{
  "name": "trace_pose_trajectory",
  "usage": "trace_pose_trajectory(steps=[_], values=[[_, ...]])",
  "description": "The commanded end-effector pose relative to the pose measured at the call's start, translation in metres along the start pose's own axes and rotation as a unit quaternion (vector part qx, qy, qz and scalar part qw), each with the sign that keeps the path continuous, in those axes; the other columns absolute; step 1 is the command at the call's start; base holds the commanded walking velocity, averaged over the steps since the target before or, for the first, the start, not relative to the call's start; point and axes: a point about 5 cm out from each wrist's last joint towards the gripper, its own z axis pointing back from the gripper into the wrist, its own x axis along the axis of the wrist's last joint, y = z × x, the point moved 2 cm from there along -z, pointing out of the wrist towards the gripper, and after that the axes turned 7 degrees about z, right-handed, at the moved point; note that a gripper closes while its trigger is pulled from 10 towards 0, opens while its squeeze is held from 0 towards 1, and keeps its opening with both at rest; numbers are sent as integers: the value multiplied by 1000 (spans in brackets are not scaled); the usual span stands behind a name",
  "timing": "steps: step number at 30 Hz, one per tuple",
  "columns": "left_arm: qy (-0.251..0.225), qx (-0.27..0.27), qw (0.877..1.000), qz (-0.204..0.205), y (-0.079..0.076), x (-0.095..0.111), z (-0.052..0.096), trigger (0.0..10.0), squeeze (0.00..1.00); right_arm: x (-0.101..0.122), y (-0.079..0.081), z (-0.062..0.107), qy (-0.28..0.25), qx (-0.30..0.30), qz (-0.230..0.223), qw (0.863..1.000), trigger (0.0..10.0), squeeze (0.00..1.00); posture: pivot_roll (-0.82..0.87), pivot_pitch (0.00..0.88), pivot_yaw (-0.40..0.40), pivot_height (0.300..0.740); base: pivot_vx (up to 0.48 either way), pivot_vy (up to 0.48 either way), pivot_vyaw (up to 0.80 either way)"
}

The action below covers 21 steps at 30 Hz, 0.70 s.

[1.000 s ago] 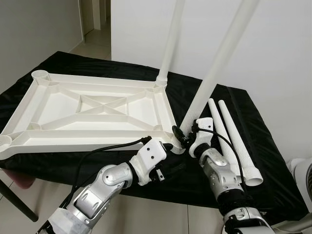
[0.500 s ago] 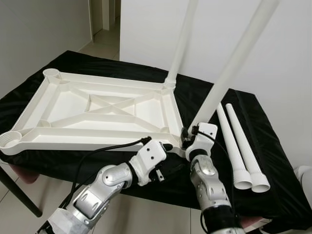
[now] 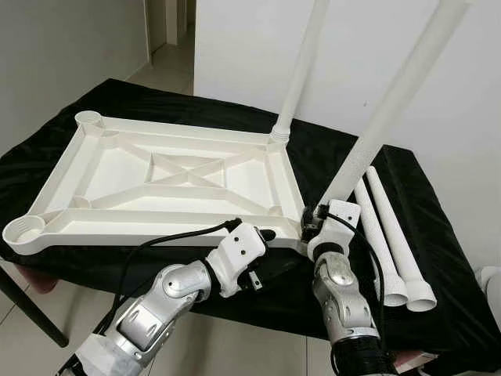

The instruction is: Building children table

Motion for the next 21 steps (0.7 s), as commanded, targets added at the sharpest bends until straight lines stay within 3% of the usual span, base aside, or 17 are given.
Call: trace_pose_trajectory(steps=[1,3,4,5,6,11,15,18,21], values=[[6,-47,999,-9,-7,1,-2,10000,0,-9,-6,3,8,8,-14,1000,10000,1000,9,0,-139,740,0,0,0],[6,-48,999,-9,-7,1,-2,10000,0,-5,-6,0,-7,41,-13,999,10000,1000,9,0,-140,740,0,0,0],[6,-49,999,-9,-8,1,-2,10000,0,-5,-6,-2,-10,59,-12,998,10000,812,9,0,-139,740,0,0,0],[6,-49,999,-9,-8,1,-2,10000,0,-4,-6,-3,-11,70,-14,997,10000,812,9,0,-139,740,0,0,0],[6,-49,999,-8,-8,1,-2,10000,0,-4,-6,-4,-11,89,-14,996,10000,0,10,0,-139,740,0,0,0],[5,-52,999,-7,-10,1,-2,10000,0,-3,-8,-10,-13,140,5,990,10000,0,10,0,-138,740,0,0,0],[4,-55,998,-5,-13,1,-3,10000,0,-2,-8,-17,-20,211,31,977,10000,0,9,0,-134,740,0,0,0],[4,-55,998,-5,-13,1,-3,10000,0,-2,-8,-17,-18,215,31,976,10000,0,9,0,-134,740,0,0,0],[3,-56,998,-4,-13,2,-5,10000,0,-4,-4,-24,-21,263,61,963,10000,0,9,0,-126,740,0,0,0]])
